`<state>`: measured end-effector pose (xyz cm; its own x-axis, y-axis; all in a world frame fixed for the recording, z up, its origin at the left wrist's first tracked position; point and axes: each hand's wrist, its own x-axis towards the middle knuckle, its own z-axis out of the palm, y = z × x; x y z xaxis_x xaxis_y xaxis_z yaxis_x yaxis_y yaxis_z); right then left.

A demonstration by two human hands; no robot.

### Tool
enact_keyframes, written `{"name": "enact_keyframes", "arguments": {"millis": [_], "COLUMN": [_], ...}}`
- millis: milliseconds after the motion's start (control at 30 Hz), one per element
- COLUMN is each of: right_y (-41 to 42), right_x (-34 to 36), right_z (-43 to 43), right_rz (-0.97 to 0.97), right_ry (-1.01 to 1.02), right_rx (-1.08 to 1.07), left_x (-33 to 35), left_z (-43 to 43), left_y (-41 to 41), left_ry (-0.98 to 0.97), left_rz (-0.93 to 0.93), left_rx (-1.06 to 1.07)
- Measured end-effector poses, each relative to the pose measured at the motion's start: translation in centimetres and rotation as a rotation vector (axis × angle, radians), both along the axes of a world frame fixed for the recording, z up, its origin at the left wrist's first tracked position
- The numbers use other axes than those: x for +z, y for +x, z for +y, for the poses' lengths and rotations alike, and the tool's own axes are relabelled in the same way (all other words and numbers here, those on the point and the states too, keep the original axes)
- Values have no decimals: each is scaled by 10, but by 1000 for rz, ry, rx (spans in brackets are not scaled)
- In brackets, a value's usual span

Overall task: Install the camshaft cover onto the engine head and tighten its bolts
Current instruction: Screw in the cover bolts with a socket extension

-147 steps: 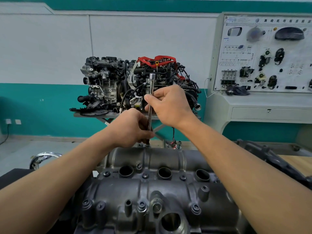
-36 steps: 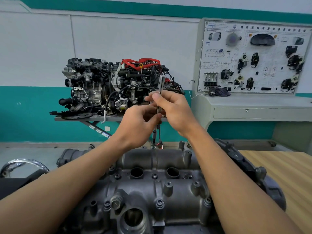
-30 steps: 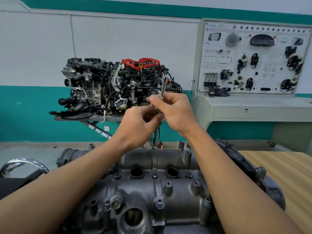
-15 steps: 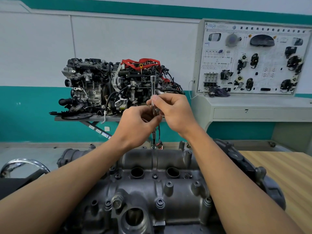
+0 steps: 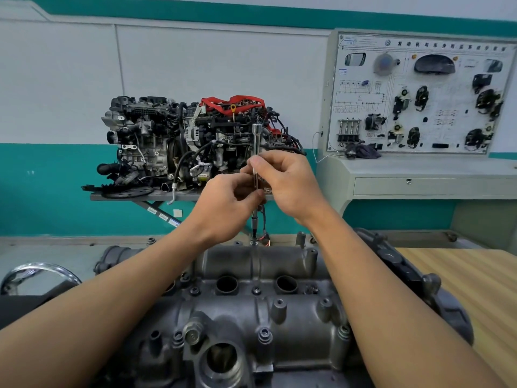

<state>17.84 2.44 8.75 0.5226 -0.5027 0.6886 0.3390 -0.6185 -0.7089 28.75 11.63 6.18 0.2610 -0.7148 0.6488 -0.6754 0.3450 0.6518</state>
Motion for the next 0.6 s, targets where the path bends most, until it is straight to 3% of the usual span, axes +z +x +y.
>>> {"name": "enact_keyframes", "arguments": {"millis": [133,433,600], "right_y": [1,-2,-1], "right_x": [-2,2,0], "right_z": [-3,1,1], "right_rz": [-63,-4,-53], "right_ry": [-7,112,-13], "right_rx": [-189,69,-78], "left_x": [3,2,1], "left_z": [3,3,2], "left_y": [1,0,2], "left_ry": [-43,-12,-25], "left_rz": [13,-59,-34], "left_rx": [89,85,91]}}
